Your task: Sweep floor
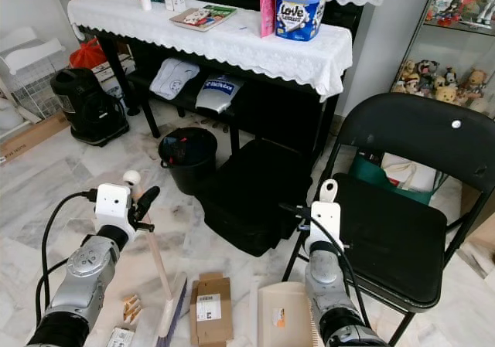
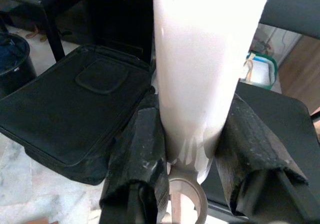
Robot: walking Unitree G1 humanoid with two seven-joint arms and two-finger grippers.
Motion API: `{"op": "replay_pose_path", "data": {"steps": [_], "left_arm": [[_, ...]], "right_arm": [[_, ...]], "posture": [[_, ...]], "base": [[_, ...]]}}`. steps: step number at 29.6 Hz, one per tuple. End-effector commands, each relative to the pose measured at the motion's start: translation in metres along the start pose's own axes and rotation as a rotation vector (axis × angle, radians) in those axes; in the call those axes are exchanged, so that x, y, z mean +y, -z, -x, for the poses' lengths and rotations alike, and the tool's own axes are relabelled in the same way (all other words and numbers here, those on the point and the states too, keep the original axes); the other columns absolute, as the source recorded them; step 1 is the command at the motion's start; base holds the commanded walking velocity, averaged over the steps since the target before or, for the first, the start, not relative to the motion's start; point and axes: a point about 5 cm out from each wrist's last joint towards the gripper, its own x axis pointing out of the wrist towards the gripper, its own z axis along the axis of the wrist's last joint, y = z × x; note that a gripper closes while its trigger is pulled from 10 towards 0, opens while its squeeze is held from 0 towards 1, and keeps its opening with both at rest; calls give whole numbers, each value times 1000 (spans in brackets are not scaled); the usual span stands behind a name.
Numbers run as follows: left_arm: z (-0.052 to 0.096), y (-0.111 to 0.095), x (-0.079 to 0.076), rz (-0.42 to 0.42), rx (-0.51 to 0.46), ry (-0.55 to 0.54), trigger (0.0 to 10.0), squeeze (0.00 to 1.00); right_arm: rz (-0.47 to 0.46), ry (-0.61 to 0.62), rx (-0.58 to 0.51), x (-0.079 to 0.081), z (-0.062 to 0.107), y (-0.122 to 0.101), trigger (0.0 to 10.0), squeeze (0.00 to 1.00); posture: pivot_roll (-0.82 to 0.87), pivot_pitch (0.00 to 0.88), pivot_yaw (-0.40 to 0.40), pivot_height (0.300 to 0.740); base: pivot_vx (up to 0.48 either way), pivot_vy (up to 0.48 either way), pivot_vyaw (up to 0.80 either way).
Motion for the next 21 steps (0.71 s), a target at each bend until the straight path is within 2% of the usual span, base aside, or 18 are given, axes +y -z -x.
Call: {"op": "replay_pose_path", "data": {"steps": [1,6,10,18,21], "left_arm": [[-3,-8,2,-10,-39,0,10000,0],[-2,-8,2,-14,-35,2,10000,0],[-2,-8,2,-14,-33,2,10000,0],[-2,-4,3,0,-19,-26,10000,0],[0,2,10,35,-2,-85,10000,0]], "right_arm": [[-22,-11,66,2,4,11,10000,0],[11,-33,177,6,9,27,10000,0],[4,-58,211,9,11,30,10000,0],[11,-67,227,12,12,33,10000,0],[10,-59,224,11,12,33,10000,0]], "posture": [[46,0,49,740],[48,0,51,740],[45,0,52,740],[45,0,50,740],[42,0,49,740]], "base": [[0,0,0],[0,0,0],[0,0,0],[0,0,0],[0,0,0]]}}
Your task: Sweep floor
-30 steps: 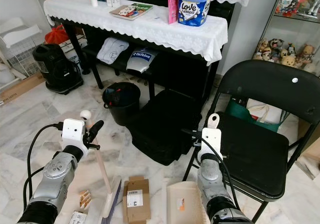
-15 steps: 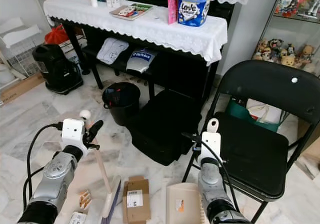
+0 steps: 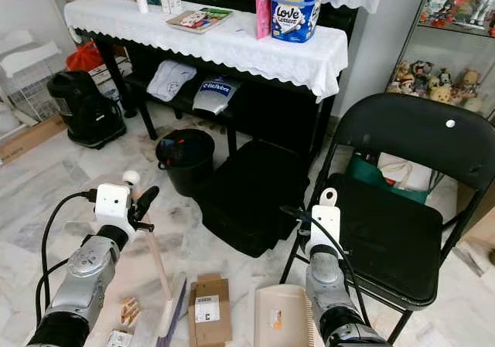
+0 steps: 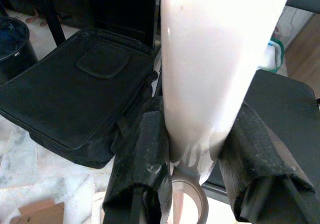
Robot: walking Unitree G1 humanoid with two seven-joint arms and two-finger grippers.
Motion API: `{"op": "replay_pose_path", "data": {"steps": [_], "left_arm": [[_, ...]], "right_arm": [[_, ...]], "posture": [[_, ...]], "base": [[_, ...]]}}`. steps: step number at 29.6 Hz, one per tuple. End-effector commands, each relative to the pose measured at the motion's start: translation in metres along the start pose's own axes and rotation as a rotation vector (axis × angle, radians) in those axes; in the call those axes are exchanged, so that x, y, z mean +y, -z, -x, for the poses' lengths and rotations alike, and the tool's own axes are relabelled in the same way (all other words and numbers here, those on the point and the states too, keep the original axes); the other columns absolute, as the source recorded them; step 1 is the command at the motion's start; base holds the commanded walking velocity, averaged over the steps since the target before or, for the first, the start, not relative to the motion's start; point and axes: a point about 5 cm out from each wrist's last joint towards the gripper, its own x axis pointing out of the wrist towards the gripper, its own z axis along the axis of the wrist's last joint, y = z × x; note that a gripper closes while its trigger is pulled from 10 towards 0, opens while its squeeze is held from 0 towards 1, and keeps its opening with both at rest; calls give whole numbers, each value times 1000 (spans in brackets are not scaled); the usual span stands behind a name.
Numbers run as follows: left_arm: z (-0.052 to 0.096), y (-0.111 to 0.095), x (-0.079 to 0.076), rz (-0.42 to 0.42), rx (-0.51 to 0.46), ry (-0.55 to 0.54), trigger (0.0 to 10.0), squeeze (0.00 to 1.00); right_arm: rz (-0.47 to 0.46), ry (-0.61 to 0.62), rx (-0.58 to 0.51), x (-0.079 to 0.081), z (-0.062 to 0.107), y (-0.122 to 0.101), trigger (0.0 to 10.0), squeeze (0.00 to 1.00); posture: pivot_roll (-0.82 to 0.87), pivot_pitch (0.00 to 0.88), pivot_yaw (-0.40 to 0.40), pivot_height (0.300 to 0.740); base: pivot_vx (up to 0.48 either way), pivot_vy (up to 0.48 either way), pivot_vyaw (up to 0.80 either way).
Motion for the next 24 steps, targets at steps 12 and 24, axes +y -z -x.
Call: {"op": "replay_pose_path", "data": {"steps": [12,24], "left_arm": [[5,10,16,39,27,-106,10000,0],[0,5,24,41,-14,-208,10000,0]], "right_arm": [[19,-32,119,7,9,24,10000,0],[20,-31,107,5,9,23,10000,0]], "posture": [[43,0,44,740],[32,0,41,740]], "base": [[0,0,0],[0,0,0]]}}
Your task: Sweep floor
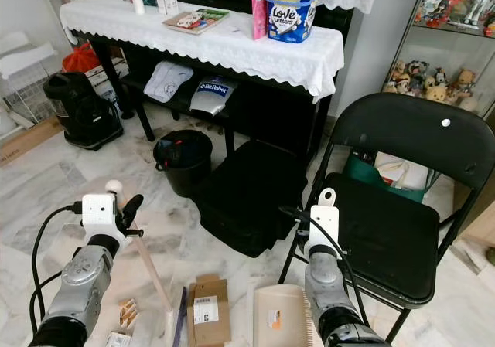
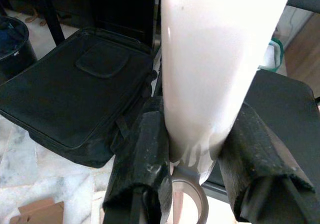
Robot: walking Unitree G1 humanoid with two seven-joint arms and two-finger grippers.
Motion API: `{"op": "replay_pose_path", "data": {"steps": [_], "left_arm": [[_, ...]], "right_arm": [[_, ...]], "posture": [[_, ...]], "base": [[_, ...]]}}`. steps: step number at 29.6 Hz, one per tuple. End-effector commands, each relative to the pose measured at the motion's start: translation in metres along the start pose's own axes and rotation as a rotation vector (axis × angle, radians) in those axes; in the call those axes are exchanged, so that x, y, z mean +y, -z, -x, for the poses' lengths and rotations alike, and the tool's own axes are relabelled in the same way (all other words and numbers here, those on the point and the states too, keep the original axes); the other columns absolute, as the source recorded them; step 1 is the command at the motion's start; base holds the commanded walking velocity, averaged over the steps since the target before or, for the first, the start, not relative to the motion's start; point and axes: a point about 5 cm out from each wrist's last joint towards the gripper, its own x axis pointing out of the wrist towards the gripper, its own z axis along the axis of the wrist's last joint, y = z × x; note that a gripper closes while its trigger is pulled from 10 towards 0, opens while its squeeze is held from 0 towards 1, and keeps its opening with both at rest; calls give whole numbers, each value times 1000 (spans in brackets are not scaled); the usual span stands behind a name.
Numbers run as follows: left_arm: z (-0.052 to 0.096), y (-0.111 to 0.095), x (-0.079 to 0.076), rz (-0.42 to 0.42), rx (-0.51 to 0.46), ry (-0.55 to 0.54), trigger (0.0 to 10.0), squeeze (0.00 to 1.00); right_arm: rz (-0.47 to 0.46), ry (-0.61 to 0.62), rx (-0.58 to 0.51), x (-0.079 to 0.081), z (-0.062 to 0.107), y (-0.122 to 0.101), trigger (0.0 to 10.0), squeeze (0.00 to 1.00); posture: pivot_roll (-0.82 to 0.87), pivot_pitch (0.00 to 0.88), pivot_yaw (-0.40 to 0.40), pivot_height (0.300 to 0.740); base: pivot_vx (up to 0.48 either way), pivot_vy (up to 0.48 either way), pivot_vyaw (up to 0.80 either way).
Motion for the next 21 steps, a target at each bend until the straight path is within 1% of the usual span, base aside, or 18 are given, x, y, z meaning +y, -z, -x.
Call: {"op": "replay_pose_path", "data": {"steps": [1,13,17,21], "left_arm": [[-5,-9,4,-18,-41,-24,10000,0],[-4,5,-5,19,-3,-14,10000,0],[-3,12,-9,85,32,18,10000,0],[-3,13,-7,148,34,1,10000,0]], "right_arm": [[19,-30,111,5,9,24,10000,0],[27,-42,75,1,10,23,10000,0],[37,-47,69,0,10,24,10000,0],[41,-44,64,-2,9,23,10000,0]], "posture": [[32,0,41,740],[10,16,19,740],[3,17,14,740],[3,14,12,740]], "base": [[0,0,0],[0,0,0],[0,0,0],[0,0,0]]}}
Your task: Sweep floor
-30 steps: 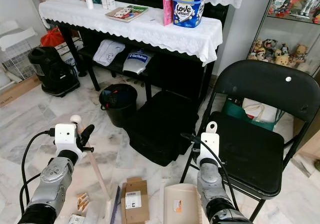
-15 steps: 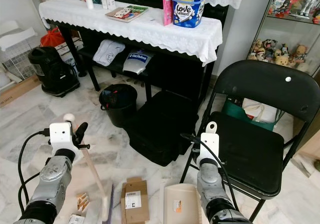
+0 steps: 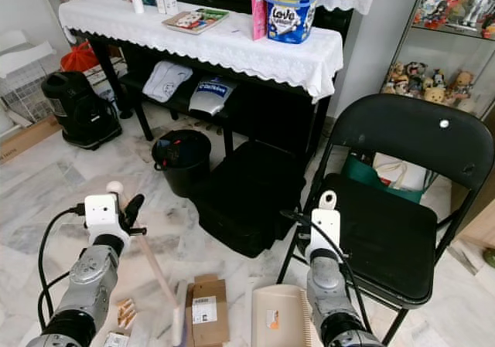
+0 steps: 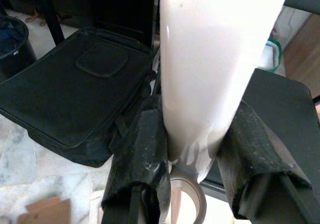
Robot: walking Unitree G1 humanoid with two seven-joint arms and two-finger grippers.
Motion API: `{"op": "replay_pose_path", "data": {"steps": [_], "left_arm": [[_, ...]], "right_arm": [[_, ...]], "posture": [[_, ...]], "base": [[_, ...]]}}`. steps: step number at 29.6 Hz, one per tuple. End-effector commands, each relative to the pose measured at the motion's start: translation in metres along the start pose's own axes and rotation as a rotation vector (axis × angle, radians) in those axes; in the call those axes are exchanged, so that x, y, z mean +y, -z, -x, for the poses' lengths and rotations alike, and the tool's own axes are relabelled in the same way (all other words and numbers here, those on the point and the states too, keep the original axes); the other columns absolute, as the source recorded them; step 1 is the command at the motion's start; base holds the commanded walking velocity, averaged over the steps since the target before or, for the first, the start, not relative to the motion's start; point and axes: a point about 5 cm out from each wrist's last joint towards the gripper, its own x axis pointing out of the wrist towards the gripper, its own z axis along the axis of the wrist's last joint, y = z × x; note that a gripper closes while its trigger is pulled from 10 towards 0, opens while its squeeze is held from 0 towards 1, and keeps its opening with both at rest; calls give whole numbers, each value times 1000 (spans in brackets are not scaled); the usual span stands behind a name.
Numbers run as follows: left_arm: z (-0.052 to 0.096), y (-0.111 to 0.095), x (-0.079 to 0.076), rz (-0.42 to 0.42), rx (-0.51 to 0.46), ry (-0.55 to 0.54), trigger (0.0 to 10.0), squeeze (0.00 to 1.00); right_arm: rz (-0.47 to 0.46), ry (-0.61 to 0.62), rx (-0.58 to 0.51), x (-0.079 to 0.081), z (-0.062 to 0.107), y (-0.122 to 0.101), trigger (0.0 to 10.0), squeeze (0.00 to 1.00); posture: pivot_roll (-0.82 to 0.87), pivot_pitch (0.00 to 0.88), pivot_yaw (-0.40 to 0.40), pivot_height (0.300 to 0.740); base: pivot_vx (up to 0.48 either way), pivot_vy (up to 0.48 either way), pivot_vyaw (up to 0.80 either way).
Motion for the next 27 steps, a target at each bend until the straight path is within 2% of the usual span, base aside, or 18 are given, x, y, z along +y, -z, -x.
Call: {"op": "replay_pose_path", "data": {"steps": [1,14,16,27], "left_arm": [[-4,-4,-1,44,-7,12,10000,0],[-14,-24,-14,100,-37,216,10000,0],[-17,-33,-21,115,-40,290,10000,0],[-14,-45,-33,124,-10,481,10000,0]], "right_arm": [[35,-35,76,4,7,18,10000,0],[40,-42,75,5,5,15,10000,0],[39,-42,72,6,4,13,10000,0],[39,-42,68,7,2,9,10000,0]], "posture": [[4,14,12,740],[12,0,9,740],[18,0,8,740],[36,0,3,740]], "base": [[0,0,0],[0,0,0],[0,0,0],[0,0,0]]}}
